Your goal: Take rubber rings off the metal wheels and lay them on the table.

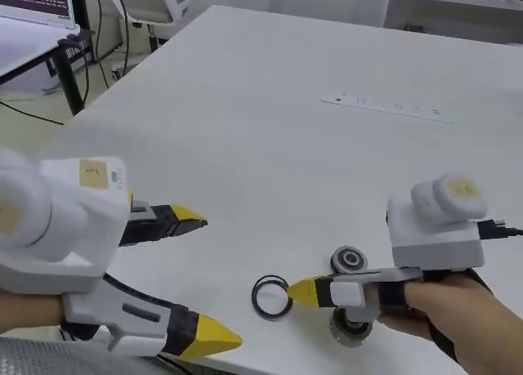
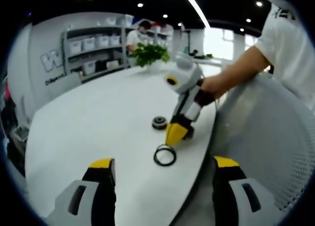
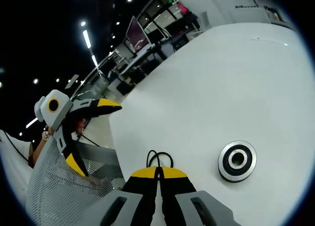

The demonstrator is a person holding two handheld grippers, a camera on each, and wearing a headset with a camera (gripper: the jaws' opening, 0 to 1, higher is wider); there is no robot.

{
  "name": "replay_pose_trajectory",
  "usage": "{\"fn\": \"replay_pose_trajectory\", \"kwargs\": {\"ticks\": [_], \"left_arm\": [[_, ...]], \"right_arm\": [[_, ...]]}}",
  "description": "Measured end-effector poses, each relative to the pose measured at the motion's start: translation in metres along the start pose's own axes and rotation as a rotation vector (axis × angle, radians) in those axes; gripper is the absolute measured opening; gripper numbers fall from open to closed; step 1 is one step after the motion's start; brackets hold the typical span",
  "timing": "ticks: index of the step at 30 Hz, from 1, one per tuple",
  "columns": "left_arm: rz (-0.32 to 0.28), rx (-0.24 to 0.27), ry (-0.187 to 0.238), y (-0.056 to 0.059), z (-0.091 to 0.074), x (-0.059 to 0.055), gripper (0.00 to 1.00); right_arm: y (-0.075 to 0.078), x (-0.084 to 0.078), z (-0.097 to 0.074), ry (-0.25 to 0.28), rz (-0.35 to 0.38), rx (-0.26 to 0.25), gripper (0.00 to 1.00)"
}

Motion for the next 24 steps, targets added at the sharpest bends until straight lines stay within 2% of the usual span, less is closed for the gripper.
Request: {"fn": "replay_pose_trajectory", "kwargs": {"ticks": [4,8,24], "left_arm": [[-0.001,0.003,0.004,-0.0003,-0.0002,0.0000,0.80],[-0.006,0.003,0.016,-0.0006,-0.0003,0.0007,0.80],[-0.003,0.002,0.003,-0.0013,0.0003,-0.0004,0.79]], "right_arm": [[-0.0023,0.0006,0.0008,0.007,-0.032,-0.019,0.00],[-0.0032,0.0017,0.0011,0.011,-0.028,-0.015,0.01],[0.0001,0.0038,-0.0003,0.024,-0.036,-0.045,0.03]]}}
Point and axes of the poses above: the centre of the closed fingertips' face, and the gripper's own axes: z roughly forward along the fingers, y roughly to its right, x roughly out of its top, the point moved 8 cm from there along -z, roughly backward along the fingers, and after that the axes turned 15 degrees about -x, right-handed, at the moved point
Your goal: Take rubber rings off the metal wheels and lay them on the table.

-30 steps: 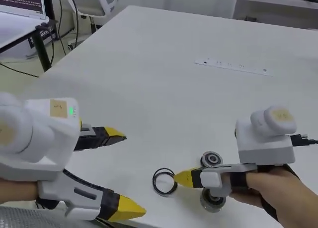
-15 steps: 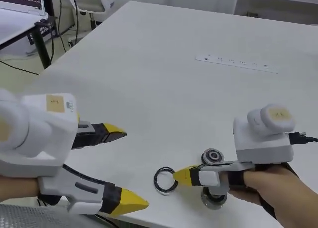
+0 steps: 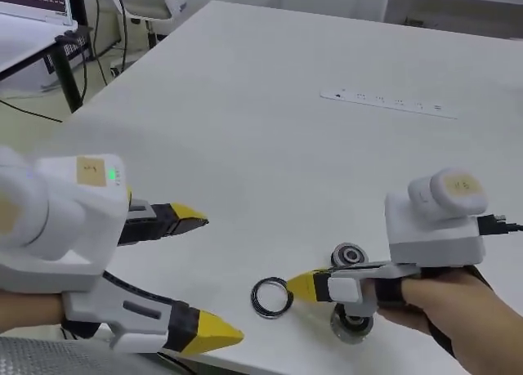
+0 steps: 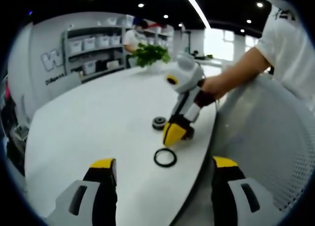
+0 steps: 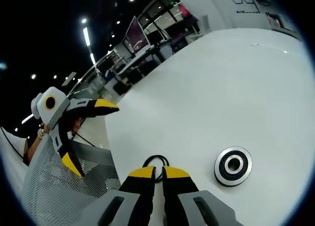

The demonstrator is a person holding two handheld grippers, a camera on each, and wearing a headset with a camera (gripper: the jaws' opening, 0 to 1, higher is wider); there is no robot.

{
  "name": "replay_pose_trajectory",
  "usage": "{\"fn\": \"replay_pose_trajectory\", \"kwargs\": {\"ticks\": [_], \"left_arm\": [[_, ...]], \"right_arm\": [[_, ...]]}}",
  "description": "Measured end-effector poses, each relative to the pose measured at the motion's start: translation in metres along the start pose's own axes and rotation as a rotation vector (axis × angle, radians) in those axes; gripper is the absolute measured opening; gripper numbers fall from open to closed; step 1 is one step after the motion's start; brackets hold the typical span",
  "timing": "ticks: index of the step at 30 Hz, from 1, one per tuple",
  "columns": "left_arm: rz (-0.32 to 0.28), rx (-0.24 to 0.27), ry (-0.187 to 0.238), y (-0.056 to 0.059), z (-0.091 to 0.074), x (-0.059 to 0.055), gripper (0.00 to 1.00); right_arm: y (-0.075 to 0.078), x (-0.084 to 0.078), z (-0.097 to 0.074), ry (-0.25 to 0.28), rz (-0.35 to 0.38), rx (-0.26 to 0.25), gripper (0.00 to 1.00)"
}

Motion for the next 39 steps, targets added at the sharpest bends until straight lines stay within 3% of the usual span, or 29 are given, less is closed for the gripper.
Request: {"fn": "replay_pose_trajectory", "kwargs": {"ticks": [11,17,20,27,30,36,39], "left_arm": [[0.002,-0.004,0.009,0.001,0.000,0.002,0.80],[0.047,0.010,0.059,0.003,-0.007,0.016,0.82],[0.066,0.030,0.052,0.000,-0.011,0.022,0.82],[0.131,0.029,0.071,-0.002,-0.023,0.051,0.82],[0.200,0.026,0.045,0.000,-0.028,0.068,0.82],[0.277,-0.009,0.014,0.005,-0.030,0.097,0.85],[0.348,-0.029,0.016,0.005,-0.028,0.111,0.81]], "right_arm": [[-0.002,0.009,-0.008,0.032,-0.071,-0.016,0.08],[-0.001,0.021,-0.021,0.103,-0.143,-0.029,0.14],[0.002,0.029,-0.028,0.156,-0.139,-0.017,0.14],[0.012,0.044,-0.046,0.247,-0.111,-0.033,0.17],[0.020,0.050,-0.055,0.303,-0.074,-0.046,0.17],[0.037,0.052,-0.068,0.345,-0.037,-0.095,0.17],[0.041,0.052,-0.071,0.352,-0.023,-0.111,0.18]]}}
Point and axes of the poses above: the centre of the closed fingertips' face, and the gripper's own axes: z roughly forward along the fingers, y roughly to its right, x roughly out of its top, the point moved 8 cm from there along -z, roughly backward along the fingers, and after that the axes turned 15 degrees about -x, right-handed, at the moved point
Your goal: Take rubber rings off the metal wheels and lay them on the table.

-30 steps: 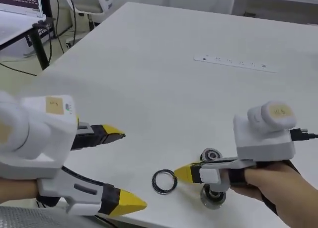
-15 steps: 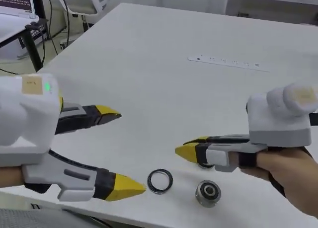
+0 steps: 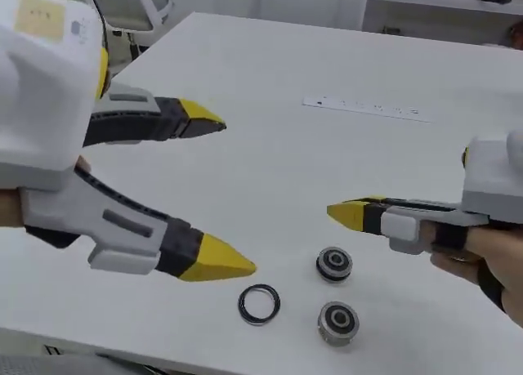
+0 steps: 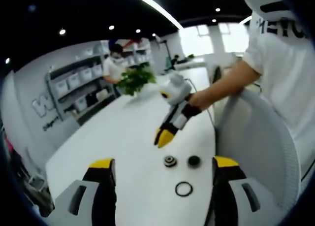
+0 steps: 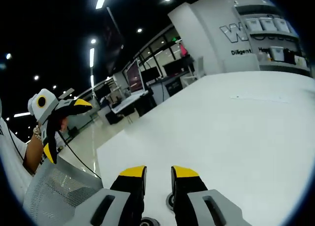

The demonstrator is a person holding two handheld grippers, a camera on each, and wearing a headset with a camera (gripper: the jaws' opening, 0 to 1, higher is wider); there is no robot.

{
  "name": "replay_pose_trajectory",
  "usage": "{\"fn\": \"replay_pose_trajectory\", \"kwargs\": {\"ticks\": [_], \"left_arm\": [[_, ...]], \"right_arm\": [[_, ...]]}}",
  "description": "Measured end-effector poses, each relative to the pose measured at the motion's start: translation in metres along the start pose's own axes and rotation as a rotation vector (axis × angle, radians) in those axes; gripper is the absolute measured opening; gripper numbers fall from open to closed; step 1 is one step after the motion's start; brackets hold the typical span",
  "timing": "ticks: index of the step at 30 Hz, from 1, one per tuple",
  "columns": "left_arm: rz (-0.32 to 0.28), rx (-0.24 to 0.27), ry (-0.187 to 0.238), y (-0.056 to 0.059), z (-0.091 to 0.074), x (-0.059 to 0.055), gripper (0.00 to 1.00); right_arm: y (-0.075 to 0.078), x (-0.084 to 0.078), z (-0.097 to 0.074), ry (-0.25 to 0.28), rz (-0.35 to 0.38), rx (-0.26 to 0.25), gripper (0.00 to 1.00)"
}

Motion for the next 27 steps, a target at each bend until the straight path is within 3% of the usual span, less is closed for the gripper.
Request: {"fn": "replay_pose_trajectory", "kwargs": {"ticks": [6,11,17,24,27], "left_arm": [[0.021,-0.015,0.011,-0.017,0.009,0.014,0.79],[0.055,-0.036,0.011,-0.034,0.021,0.028,0.79],[0.071,-0.105,0.028,-0.043,0.045,0.039,0.80],[0.063,-0.144,0.027,-0.055,0.076,0.034,0.76],[0.025,-0.161,0.074,-0.060,0.089,0.032,0.75]], "right_arm": [[0.010,-0.002,-0.003,0.001,-0.002,-0.036,0.20],[0.019,-0.016,-0.003,-0.064,-0.074,-0.067,0.20],[0.020,-0.037,0.002,-0.163,-0.172,-0.053,0.22],[0.024,-0.052,0.006,-0.232,-0.230,-0.049,0.24],[0.028,-0.054,0.006,-0.240,-0.232,-0.049,0.26]]}}
Point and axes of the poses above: the centre of the closed fingertips' face, and the gripper's own axes: z roughly forward along the fingers, y roughly to its right, x roughly out of its top, the point moved 8 cm from there along -z, roughly backward along the fingers, and after that the axes turned 15 degrees about -x, right-handed, at the moved point
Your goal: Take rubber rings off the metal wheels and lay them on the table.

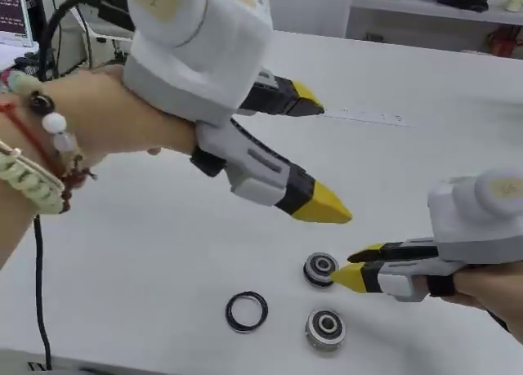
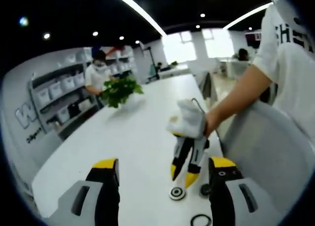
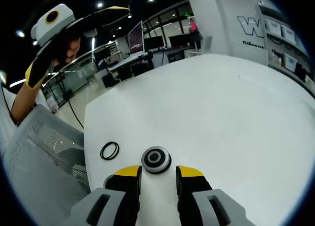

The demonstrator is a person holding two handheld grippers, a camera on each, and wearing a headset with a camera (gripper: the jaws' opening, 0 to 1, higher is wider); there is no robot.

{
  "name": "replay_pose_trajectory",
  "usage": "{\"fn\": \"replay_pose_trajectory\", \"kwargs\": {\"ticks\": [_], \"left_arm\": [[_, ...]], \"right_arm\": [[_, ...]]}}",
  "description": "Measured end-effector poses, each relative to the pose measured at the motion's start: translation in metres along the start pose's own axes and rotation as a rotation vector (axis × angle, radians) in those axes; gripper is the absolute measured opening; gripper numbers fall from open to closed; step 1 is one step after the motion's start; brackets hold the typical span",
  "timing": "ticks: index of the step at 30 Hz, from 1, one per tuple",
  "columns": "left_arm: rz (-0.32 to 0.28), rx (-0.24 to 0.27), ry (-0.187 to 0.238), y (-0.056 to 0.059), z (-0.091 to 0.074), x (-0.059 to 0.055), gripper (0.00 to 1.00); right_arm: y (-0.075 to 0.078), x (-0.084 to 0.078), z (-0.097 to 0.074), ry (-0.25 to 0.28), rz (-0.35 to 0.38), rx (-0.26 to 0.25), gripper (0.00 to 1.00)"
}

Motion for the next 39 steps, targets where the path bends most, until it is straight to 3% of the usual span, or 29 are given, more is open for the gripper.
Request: {"fn": "replay_pose_trajectory", "kwargs": {"ticks": [2,7,13,16,17,21,25,31,33,36,39], "left_arm": [[-0.023,0.015,0.033,-0.007,0.007,-0.003,0.71],[-0.032,0.030,0.047,-0.013,0.028,-0.016,0.70],[-0.090,0.060,0.072,-0.016,0.046,-0.053,0.54],[-0.092,0.068,0.033,-0.014,0.052,-0.075,0.46],[-0.097,0.052,0.005,-0.013,0.055,-0.082,0.44],[-0.150,-0.006,-0.023,-0.004,0.065,-0.102,0.41],[-0.133,-0.038,-0.079,0.001,0.072,-0.111,0.37],[-0.164,-0.026,-0.071,-0.001,0.077,-0.118,0.37],[-0.165,-0.016,-0.077,-0.001,0.077,-0.121,0.33],[-0.212,-0.021,-0.065,0.001,0.077,-0.127,0.24],[-0.204,-0.021,-0.072,0.002,0.078,-0.128,0.21]], "right_arm": [[0.000,0.000,0.000,0.000,0.003,0.001,0.27],[0.003,-0.003,0.002,-0.005,0.011,-0.001,0.27],[0.003,-0.004,0.001,-0.008,0.009,-0.001,0.27],[0.002,-0.004,0.002,-0.011,0.003,0.002,0.27],[0.001,-0.005,0.002,-0.013,0.001,0.004,0.27],[0.000,-0.007,0.004,-0.021,-0.009,0.010,0.28],[0.001,-0.007,0.004,-0.020,0.002,0.011,0.28],[-0.004,-0.011,0.006,-0.039,-0.030,0.019,0.28],[-0.005,-0.011,0.006,-0.039,-0.040,0.021,0.29],[-0.006,-0.011,0.007,-0.040,-0.050,0.025,0.29],[-0.007,-0.010,0.007,-0.043,-0.053,0.028,0.29]]}}
Point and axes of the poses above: the centre of the closed fingertips' face, and the gripper's own axes: z roughly forward along the fingers, y roughly to its right, x roughly out of its top, the point moved 8 cm from there along -z, roughly backward along the fingers, and after that the axes turned 15 degrees about -x, right-handed, at the moved point
